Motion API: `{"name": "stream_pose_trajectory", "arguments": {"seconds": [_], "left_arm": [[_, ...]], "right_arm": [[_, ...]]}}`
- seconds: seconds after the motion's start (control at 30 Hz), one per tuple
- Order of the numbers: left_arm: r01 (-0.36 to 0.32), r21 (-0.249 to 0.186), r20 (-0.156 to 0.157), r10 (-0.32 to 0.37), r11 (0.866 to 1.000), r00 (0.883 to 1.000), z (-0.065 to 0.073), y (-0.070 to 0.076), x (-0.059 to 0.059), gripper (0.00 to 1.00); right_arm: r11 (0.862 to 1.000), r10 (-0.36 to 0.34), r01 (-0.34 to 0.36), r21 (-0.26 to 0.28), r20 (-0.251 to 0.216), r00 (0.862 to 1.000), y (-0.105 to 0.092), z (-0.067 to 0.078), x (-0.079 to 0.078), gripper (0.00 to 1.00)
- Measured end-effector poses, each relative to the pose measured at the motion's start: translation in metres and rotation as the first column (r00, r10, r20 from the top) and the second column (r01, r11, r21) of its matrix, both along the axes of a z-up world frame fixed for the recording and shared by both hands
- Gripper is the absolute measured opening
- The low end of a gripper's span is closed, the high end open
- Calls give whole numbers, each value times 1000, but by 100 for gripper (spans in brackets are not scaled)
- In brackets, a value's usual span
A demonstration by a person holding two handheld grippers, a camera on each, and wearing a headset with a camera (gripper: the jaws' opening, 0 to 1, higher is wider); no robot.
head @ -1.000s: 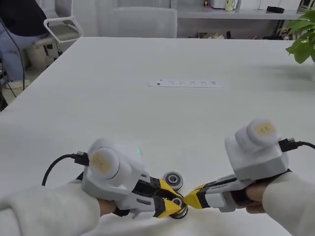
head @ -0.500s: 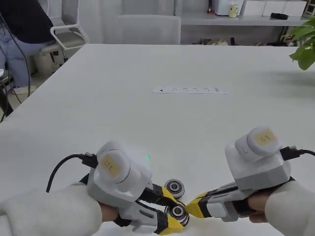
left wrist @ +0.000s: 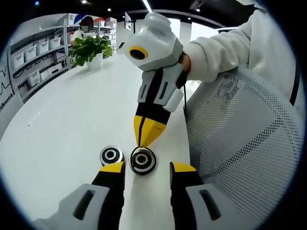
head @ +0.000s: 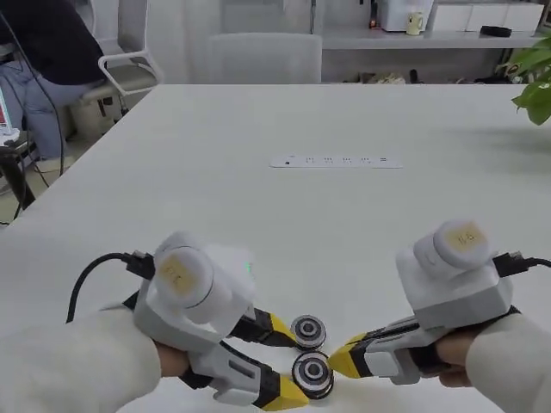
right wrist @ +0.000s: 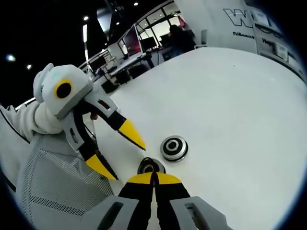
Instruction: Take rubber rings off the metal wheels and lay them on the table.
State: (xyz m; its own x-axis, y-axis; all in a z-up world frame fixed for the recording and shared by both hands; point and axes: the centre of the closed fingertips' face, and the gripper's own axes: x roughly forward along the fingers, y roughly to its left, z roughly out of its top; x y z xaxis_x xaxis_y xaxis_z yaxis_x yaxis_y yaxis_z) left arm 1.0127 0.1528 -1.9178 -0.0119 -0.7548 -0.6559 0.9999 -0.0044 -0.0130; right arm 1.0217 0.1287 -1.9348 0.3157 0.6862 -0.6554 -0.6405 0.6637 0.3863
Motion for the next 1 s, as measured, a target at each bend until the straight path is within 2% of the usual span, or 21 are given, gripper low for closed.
{"name": "stream_pose_trajectory", "arguments": {"seconds": [0.13,0.3,0.37,0.47,0.5,0.57,0.63,0.7,0.8,0.9,1.0], "left_arm": [[-25,-19,-6,25,999,1000,9,3,2,35],[-47,-12,-1,47,999,999,13,12,3,40],[-86,-21,-35,85,996,996,17,16,3,41],[-122,-56,-43,120,991,992,26,22,5,44],[-148,-69,-52,144,987,988,30,25,7,46],[-183,-95,-51,178,979,983,36,32,11,51],[-220,-103,-57,215,970,975,39,39,15,52],[-265,-126,-69,258,956,964,45,47,20,53],[-313,-157,-69,306,936,949,52,58,23,57],[-323,-170,-64,317,931,946,55,63,21,61],[-307,-176,-46,303,935,952,55,66,15,67]], "right_arm": [[1000,-7,7,7,11,1000,-1,5,0,0],[999,-31,30,28,29,999,-2,13,4,0],[999,-40,39,30,31,999,-3,14,4,0],[999,-46,45,31,35,998,-4,16,4,0],[998,-46,45,34,38,998,-4,17,4,0],[998,-46,44,42,43,998,-2,20,5,0],[998,-47,44,46,51,998,-1,23,6,0],[998,-48,45,54,58,997,0,26,6,0],[997,-57,52,65,79,995,0,32,9,0],[993,-73,64,95,92,993,0,40,11,0],[991,-82,71,109,103,991,1,45,13,0]]}}
